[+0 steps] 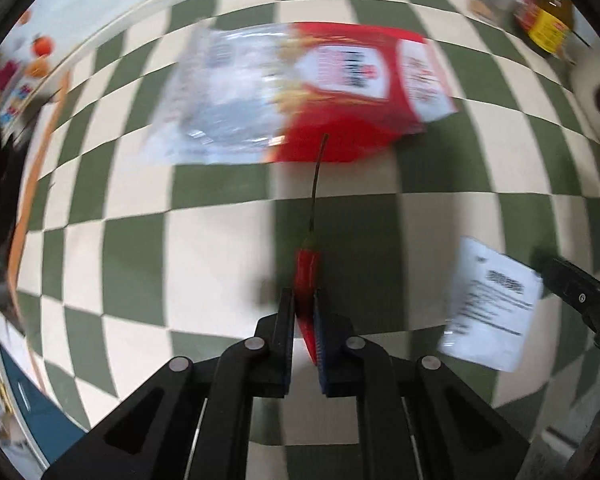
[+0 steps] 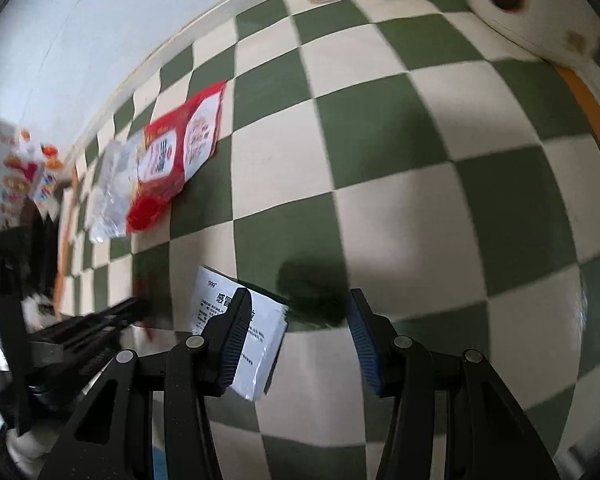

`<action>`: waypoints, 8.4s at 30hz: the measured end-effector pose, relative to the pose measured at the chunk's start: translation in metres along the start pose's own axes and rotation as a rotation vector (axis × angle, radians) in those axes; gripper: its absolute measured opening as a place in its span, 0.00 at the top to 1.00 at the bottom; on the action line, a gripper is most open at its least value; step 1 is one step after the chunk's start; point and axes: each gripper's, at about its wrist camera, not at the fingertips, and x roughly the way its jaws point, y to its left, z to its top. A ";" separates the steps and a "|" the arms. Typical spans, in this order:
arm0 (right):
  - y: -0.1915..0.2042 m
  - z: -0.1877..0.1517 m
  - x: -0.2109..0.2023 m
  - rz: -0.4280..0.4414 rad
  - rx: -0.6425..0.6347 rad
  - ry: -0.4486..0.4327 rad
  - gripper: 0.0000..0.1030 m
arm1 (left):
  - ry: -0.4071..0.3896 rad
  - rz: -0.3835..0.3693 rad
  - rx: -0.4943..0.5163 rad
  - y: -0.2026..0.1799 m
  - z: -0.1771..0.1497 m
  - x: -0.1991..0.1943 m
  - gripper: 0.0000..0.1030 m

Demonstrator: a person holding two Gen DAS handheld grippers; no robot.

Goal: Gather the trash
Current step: 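Grasp the red chili with the left tool while the right tool grasps the green wrapper, then lower the chili and green wrapper into the bin and open both tools, then raise both tools back toward the counter, then grasp the red-and-white sugar bag with the left tool while the right tool grasps the white medicine sachet, then lower the sugar bag and sachet into the bin and open both tools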

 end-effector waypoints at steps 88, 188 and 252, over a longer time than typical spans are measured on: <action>-0.027 -0.500 0.359 -0.245 -0.087 0.303 0.00 | 0.222 -0.059 -0.157 0.114 -0.399 0.330 0.00; 0.111 0.104 0.049 -0.022 -0.288 -0.086 0.98 | -0.199 -0.019 -0.164 0.098 0.098 -0.036 0.94; -0.051 -0.480 0.414 -0.196 -0.031 0.331 0.96 | 0.292 -0.129 -0.080 0.077 -0.378 0.370 0.77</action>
